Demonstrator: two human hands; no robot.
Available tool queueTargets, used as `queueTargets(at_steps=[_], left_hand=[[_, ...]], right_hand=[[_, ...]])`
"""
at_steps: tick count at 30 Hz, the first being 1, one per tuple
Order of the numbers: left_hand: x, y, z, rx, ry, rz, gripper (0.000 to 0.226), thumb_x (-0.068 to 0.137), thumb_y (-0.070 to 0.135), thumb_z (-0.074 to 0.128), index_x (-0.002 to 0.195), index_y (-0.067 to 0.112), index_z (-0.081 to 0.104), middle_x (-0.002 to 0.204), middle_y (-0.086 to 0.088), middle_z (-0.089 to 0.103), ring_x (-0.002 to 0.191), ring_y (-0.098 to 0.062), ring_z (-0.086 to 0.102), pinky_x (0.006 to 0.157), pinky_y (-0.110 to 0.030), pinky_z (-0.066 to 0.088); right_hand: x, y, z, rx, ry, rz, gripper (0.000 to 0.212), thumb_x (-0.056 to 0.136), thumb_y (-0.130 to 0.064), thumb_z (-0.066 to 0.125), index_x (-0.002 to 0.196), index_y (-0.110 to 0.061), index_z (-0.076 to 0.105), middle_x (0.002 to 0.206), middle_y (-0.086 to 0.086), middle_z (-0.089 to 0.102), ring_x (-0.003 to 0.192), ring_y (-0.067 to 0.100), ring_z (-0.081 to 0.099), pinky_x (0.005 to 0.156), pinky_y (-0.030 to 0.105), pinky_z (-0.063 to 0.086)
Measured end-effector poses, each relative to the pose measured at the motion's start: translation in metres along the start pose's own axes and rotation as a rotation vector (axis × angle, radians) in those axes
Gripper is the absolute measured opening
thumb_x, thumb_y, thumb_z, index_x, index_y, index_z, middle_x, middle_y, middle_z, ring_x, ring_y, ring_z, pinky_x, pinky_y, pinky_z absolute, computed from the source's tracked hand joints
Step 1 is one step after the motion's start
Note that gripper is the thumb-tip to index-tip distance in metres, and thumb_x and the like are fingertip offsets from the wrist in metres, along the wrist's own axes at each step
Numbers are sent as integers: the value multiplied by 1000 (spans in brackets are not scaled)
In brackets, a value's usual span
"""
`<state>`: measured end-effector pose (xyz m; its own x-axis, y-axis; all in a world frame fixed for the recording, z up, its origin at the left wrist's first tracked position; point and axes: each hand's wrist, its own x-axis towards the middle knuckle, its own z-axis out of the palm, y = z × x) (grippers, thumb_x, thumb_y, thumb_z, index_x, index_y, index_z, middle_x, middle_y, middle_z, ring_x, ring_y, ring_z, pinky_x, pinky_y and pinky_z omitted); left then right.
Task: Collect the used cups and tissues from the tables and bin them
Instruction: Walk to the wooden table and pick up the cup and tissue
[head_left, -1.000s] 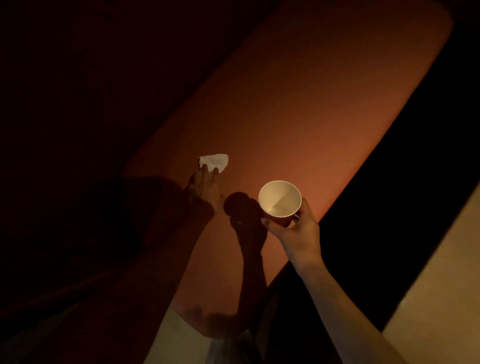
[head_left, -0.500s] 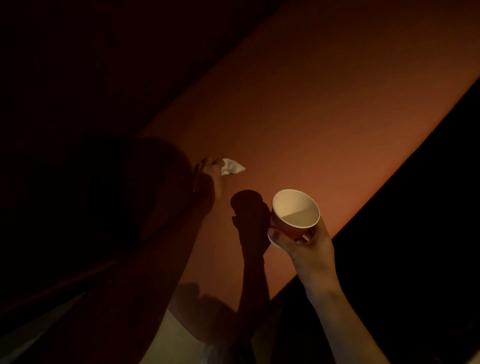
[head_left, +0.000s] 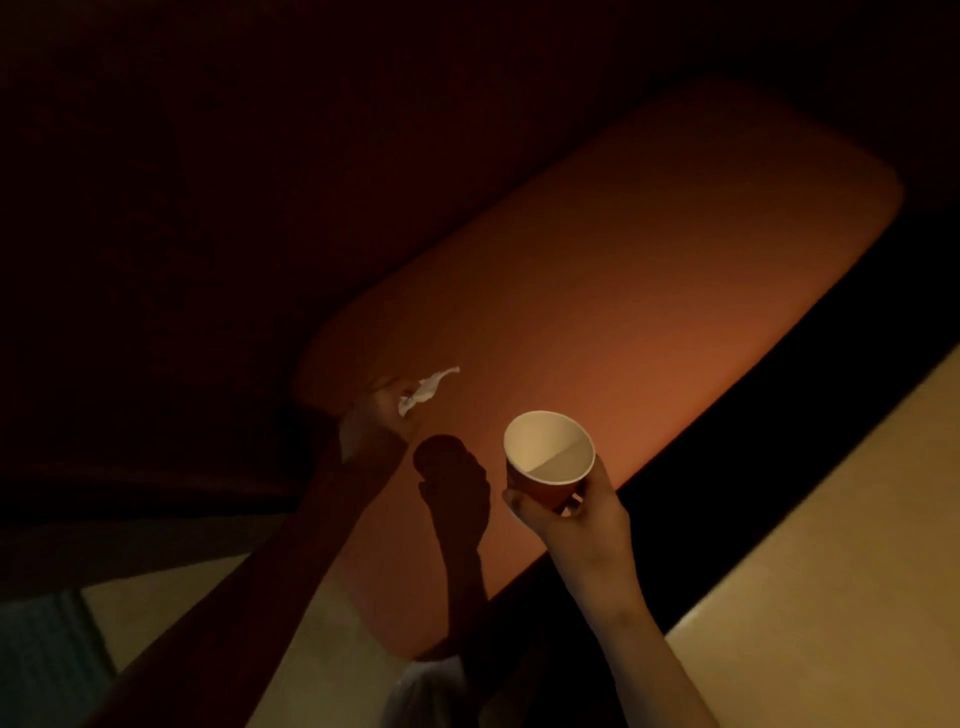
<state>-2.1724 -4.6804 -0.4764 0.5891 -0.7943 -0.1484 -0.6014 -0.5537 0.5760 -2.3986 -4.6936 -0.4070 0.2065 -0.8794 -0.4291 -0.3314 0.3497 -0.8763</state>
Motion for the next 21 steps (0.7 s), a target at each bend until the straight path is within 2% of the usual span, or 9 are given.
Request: queueTargets(at_steps=[3,6,10,11,14,17,19,21], left_hand=[[-56,21,-44,-6,63,73,25,80,18,66,104,17,69,103,-7,66,89,-29,65,71,-40,53],[-127,34,-84,-32,137,107,30,81,11,69,110,14,67,108,-8,64,91,-27,64,76,-40,53],[-232,32,-127,-63,310,93,27,82,9,68,109,8,68,106,-12,66,89,-24,64,72,-30,47],[-258,27,-135,-85,344,70,26,82,10,69,108,8,69,104,-11,67,88,-23,64,71,-29,46],[-338,3,-151,-126,404,-18,24,79,14,72,103,12,70,96,-8,69,82,-16,63,67,-25,41],[-412,-27,-166,-158,431,-127,26,78,15,72,104,15,70,95,-6,71,81,-13,64,67,-23,44],[-456,-46,-179,-157,474,-207,25,79,17,72,103,16,70,95,-4,71,80,-9,62,63,-17,43],[-498,-70,-195,-167,545,-298,25,79,16,73,103,15,69,95,-4,71,81,-10,63,65,-15,42]], right_hand=[[-45,-2,-12,-62,-69,-87,68,61,-22,87,114,-42,49,112,-16,61,107,8,58,90,29,50],[-101,-1,-29,-90,-116,-159,71,62,-23,87,120,-35,48,115,-11,61,109,10,57,92,28,50],[-181,7,-58,-88,-157,-250,68,62,-22,86,117,-38,49,106,-23,59,99,-8,57,77,5,46],[-200,10,-63,-85,-170,-264,69,62,-22,86,117,-38,48,106,-26,57,99,-10,56,75,3,45],[-250,19,-70,-81,-218,-287,72,62,-26,86,122,-37,48,112,-22,58,106,0,55,81,9,46],[-297,26,-57,-109,-299,-310,73,62,-25,86,126,-29,50,119,-12,60,114,10,55,93,26,49],[-326,30,-38,-128,-379,-323,69,62,-27,86,121,-34,49,112,-18,59,113,10,56,94,30,48],[-354,34,-9,-159,-479,-340,70,64,-29,86,119,-40,44,109,-24,53,111,6,52,94,27,45]])
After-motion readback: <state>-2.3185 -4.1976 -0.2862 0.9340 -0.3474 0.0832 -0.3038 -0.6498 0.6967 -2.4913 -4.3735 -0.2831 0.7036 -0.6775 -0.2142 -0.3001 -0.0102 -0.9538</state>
